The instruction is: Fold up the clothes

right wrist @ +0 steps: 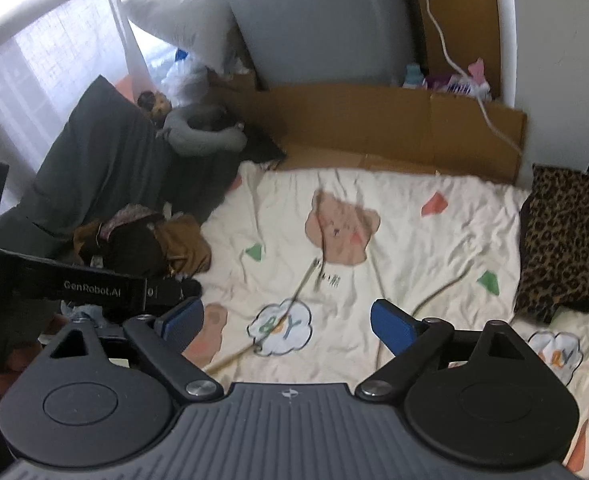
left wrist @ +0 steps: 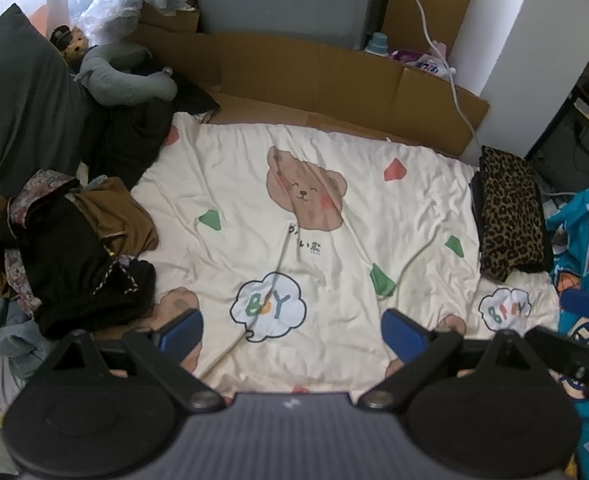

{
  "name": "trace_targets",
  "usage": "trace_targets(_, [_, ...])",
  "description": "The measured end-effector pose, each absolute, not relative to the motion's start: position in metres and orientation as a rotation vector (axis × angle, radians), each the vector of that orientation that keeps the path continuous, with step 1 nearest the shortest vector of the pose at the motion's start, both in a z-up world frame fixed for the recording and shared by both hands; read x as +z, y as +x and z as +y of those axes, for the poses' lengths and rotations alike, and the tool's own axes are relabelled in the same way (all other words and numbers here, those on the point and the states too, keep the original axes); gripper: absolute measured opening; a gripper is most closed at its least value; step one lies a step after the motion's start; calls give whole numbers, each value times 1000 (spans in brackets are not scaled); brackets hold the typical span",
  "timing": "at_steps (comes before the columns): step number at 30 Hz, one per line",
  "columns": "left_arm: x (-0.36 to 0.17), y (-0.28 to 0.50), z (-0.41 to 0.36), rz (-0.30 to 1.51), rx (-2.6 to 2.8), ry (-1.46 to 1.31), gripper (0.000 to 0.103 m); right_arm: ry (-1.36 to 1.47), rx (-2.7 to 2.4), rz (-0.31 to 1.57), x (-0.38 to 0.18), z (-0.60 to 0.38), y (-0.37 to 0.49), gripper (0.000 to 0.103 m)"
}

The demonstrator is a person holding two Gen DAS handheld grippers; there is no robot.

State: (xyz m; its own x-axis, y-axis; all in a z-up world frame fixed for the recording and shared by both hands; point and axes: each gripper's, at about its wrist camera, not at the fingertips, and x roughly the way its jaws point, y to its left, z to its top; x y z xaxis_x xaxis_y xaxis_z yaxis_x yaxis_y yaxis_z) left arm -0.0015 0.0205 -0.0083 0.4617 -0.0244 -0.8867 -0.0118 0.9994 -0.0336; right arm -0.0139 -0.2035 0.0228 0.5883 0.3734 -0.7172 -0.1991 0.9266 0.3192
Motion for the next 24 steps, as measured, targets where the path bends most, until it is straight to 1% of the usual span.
trace_targets(13, [-9,5,13,1110,13,-42,97,251,361,926,16,-203,-9,93])
trace_targets(15, [-10,5,13,1116,12,-44,97,259,362,929,16,-204,-7,95])
trace_targets(22, [-8,15,24,1129,28,-88,97,255,373,953,12,-202,-3,96])
trace_targets(24, [-6,18,29,1129,36,-103,97,253,384,950,10,-200,-2,99])
